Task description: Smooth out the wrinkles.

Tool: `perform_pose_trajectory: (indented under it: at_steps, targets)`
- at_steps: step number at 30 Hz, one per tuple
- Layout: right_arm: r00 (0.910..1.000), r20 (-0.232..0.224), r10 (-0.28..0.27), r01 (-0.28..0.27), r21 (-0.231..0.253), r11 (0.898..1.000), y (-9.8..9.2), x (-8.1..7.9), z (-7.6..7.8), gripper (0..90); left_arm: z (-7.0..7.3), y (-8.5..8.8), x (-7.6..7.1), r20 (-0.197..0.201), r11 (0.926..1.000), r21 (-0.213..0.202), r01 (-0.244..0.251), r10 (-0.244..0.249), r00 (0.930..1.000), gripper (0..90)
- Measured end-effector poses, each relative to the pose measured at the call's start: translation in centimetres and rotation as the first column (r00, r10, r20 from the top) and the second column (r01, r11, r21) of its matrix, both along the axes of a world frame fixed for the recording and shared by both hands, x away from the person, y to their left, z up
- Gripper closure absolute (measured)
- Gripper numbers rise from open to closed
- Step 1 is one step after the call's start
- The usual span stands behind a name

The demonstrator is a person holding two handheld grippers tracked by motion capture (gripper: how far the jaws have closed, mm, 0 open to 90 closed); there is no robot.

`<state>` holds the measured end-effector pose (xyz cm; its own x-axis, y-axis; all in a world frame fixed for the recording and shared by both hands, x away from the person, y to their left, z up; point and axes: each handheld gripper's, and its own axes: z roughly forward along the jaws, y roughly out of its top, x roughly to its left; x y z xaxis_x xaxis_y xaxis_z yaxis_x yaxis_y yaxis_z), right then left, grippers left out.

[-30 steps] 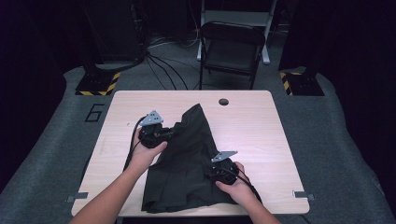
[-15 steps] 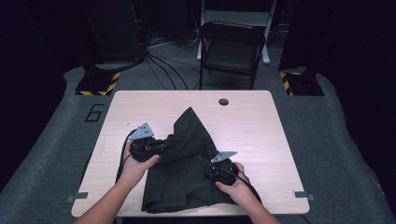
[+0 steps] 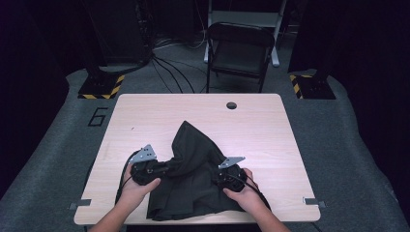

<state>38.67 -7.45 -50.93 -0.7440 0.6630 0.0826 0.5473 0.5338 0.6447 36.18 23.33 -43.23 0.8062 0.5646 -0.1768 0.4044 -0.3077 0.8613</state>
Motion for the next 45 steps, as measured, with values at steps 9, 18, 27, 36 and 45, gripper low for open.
perform_pose_trajectory:
  at_steps: [9, 18, 27, 36, 45]
  targets:
    - [0.9997, 0.019, 0.016, -0.016, -0.003, 1.0, -0.1, 0.1, 0.0, 59.7, -2.5, 0.3, -1.1, -0.073, 0.9997, 0.023, 0.012, -0.011, 0.9973, 84.3]
    - [0.9995, 0.025, 0.017, -0.017, -0.002, 1.0, -0.2, 0.2, -0.1, 59.8, -4.2, 0.1, -1.9, -0.112, 0.9983, 0.052, 0.024, -0.018, 0.9935, 84.3]
    - [0.9995, 0.024, 0.02, -0.02, -0.008, 1.0, -0.2, 0.3, 0.0, 60.2, -5.6, -0.1, -2.1, -0.118, 0.9919, 0.115, 0.056, -0.042, 0.9921, 84.3]
    - [0.9995, 0.033, 0.004, -0.004, -0.009, 1.0, -0.2, 0.3, -0.1, 60.7, -6.7, -0.7, -1.7, -0.116, 0.9839, 0.17, 0.055, -0.035, 0.9926, 84.3]
    - [0.9976, 0.044, -0.053, 0.053, 0.006, 0.999, -0.6, 1.4, -0.2, 60.0, -6.6, -1.5, 1.0, -0.088, 0.9775, 0.208, 0.035, -0.017, 0.996, 84.3]
